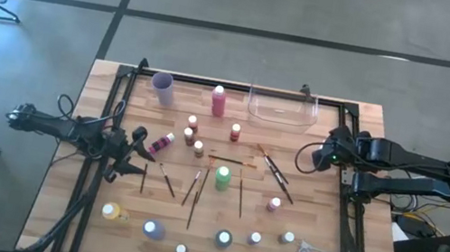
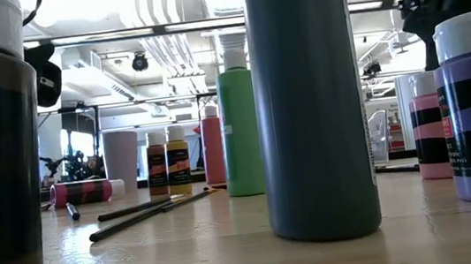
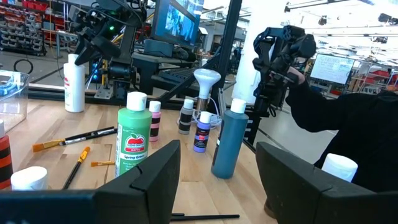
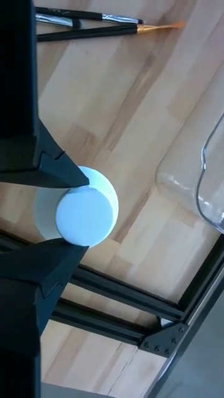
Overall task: Pick & Place Paint Supplies
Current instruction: Put the white paint bottle into the transparent bin
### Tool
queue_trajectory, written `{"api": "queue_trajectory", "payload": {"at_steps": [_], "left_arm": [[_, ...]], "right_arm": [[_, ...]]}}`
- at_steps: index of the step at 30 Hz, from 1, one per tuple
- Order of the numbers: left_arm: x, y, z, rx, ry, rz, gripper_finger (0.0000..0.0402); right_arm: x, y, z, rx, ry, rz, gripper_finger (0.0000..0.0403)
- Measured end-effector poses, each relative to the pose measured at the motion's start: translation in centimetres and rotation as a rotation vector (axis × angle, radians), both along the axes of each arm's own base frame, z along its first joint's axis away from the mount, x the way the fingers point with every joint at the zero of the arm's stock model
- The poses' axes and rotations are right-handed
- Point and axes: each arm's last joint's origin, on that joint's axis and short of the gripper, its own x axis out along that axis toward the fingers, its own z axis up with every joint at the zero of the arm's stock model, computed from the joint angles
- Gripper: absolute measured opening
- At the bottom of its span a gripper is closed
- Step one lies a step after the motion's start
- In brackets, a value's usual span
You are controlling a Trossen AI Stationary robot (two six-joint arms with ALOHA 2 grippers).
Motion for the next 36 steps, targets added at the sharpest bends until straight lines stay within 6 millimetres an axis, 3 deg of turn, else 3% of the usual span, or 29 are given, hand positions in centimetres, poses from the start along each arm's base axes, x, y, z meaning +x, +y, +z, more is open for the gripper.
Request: {"api": "queue_trajectory", "payload": {"at_steps": [14,25,31,36], "left_arm": [[0.0,0.0,0.0,0.000,0.000,0.000,0.0216],[0.0,0.0,0.0,0.000,0.000,0.000,0.0216],[0.0,0.0,0.0,0.000,0.000,0.000,0.0216],[0.0,0.0,0.0,0.000,0.000,0.000,0.0216]], "right_arm": [[0.6,0.0,2.7,-0.005,-0.075,0.100,0.0112],[2.6,-0.4,7.7,-0.053,-0.270,0.315,0.0116],[3.9,-2.1,10.4,-0.121,-0.247,0.313,0.0111],[5.4,-5.2,11.6,-0.144,-0.185,0.248,0.0115]]}}
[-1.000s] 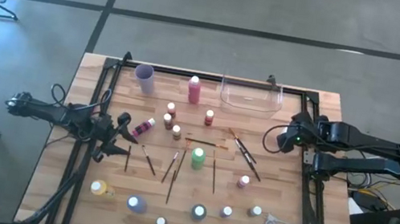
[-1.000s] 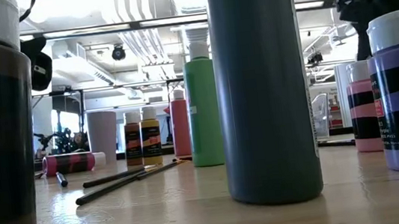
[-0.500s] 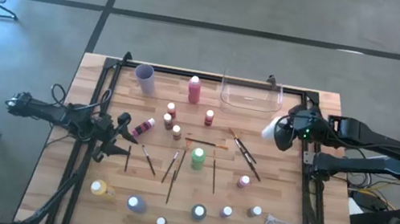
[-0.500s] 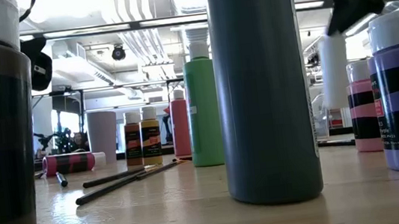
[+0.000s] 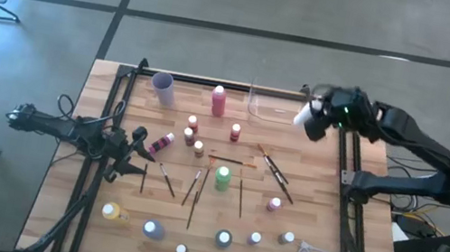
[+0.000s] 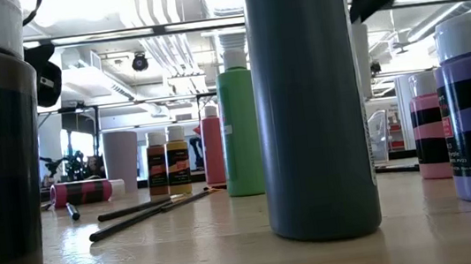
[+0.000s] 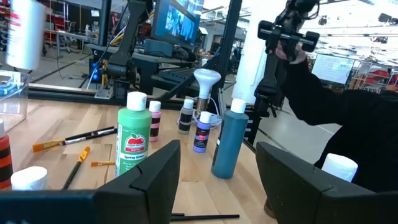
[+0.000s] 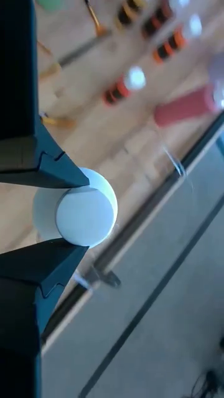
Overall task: Pick & Place Paint Supplies
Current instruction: Put the white paint bottle into the transparent bin
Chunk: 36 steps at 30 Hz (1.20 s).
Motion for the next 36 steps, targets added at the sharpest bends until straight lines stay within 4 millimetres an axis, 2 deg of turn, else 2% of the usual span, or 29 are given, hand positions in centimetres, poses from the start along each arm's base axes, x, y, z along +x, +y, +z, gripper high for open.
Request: {"api": "queue_trajectory", "payload": {"at_steps": [7,14,24,31,36], "left_arm": [[0.0,0.0,0.0,0.000,0.000,0.000,0.0216],[0.0,0.0,0.0,0.000,0.000,0.000,0.0216],[0.0,0.0,0.0,0.000,0.000,0.000,0.0216],[0.0,0.0,0.0,0.000,0.001,-0.001,0.0216],[0.0,0.0,0.0,0.000,0.001,-0.001,0.0216]], "right_arm": [[1.3,-5.4,-0.4,0.019,-0.020,-0.026,0.0111],[1.3,-9.1,-3.2,0.082,0.019,-0.034,0.0112],[2.6,-12.2,-7.0,0.055,0.057,-0.023,0.0117],[1.3,-13.6,-9.4,0.061,0.069,-0.089,0.0110],[0.1,-14.1,-10.7,0.083,0.020,-0.114,0.0121]]}}
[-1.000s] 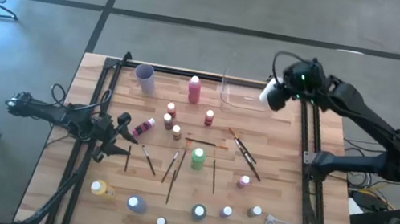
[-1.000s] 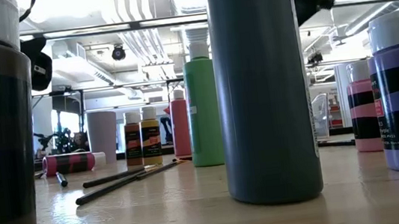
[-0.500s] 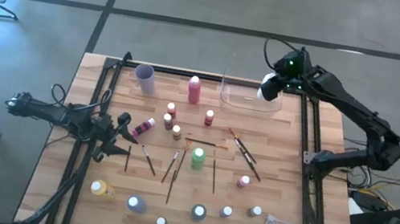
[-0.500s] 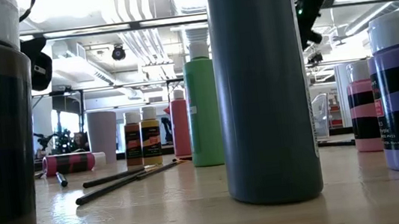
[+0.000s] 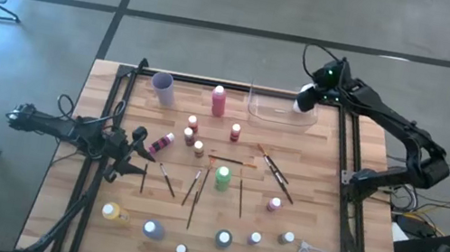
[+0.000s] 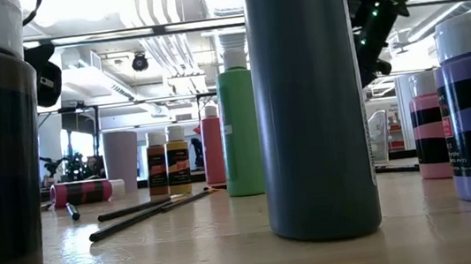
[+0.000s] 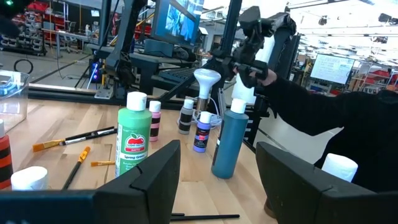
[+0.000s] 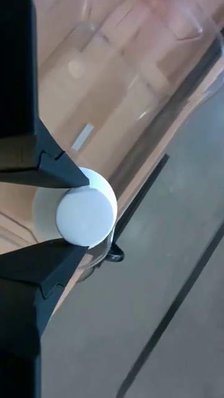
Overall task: Pick & Place Paint Supplies
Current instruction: Put the white paint bottle into the transparent bin
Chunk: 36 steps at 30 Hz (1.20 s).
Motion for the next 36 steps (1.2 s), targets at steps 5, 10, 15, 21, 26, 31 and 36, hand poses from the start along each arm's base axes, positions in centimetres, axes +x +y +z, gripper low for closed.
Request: {"api": "queue_trajectory", "payload": {"at_steps": [5,10,15,21,26,31,36], "left_arm": [[0.0,0.0,0.0,0.000,0.000,0.001,0.0216],[0.0,0.0,0.0,0.000,0.000,0.000,0.0216],[0.0,0.0,0.0,0.000,0.000,0.000,0.0216],[0.0,0.0,0.0,0.000,0.000,0.000,0.0216],[0.0,0.0,0.0,0.000,0.000,0.000,0.0216],[0.0,0.0,0.0,0.000,0.000,0.000,0.0216],[0.0,0.0,0.0,0.000,0.000,0.001,0.0216]], "right_arm": [[-0.4,-0.3,-1.0,-0.019,-0.029,-0.007,0.0113],[-0.4,-0.5,-1.4,-0.029,-0.040,-0.013,0.0112],[-0.3,-0.6,-1.6,-0.027,-0.035,-0.015,0.0123],[-0.4,-0.6,-1.4,-0.017,-0.029,-0.018,0.0113],[-0.4,-0.6,-0.9,-0.004,-0.008,-0.020,0.0120],[-0.5,-0.7,-0.8,-0.003,0.009,-0.036,0.0133],[-0.5,-0.7,-0.8,-0.011,0.013,-0.028,0.0136]]}}
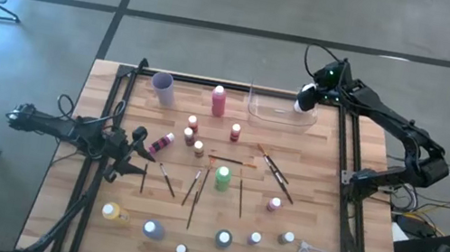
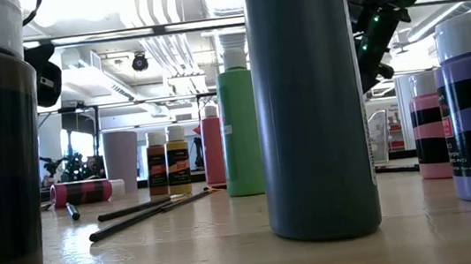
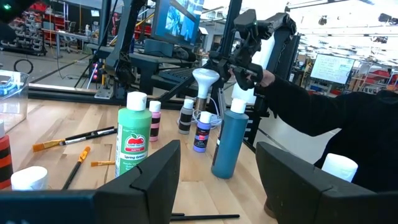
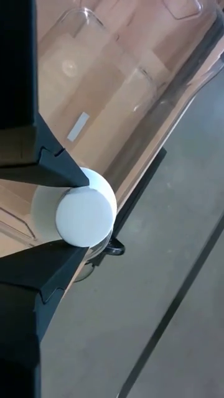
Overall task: Pick & Place Paint Supplies
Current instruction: Put the white paint bottle into the transparent bin, then put the violet paint bottle into the transparent bin
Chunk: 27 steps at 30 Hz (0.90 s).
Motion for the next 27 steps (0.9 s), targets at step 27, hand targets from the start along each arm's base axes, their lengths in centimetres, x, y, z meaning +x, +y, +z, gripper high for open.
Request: {"api": "queue_trajectory", "payload": {"at_steps": [27], "left_arm": [[0.0,0.0,0.0,0.000,0.000,0.000,0.0216]], "right_arm": [[-0.5,1.0,5.0,-0.064,-0.059,-0.004,0.0268]]}}
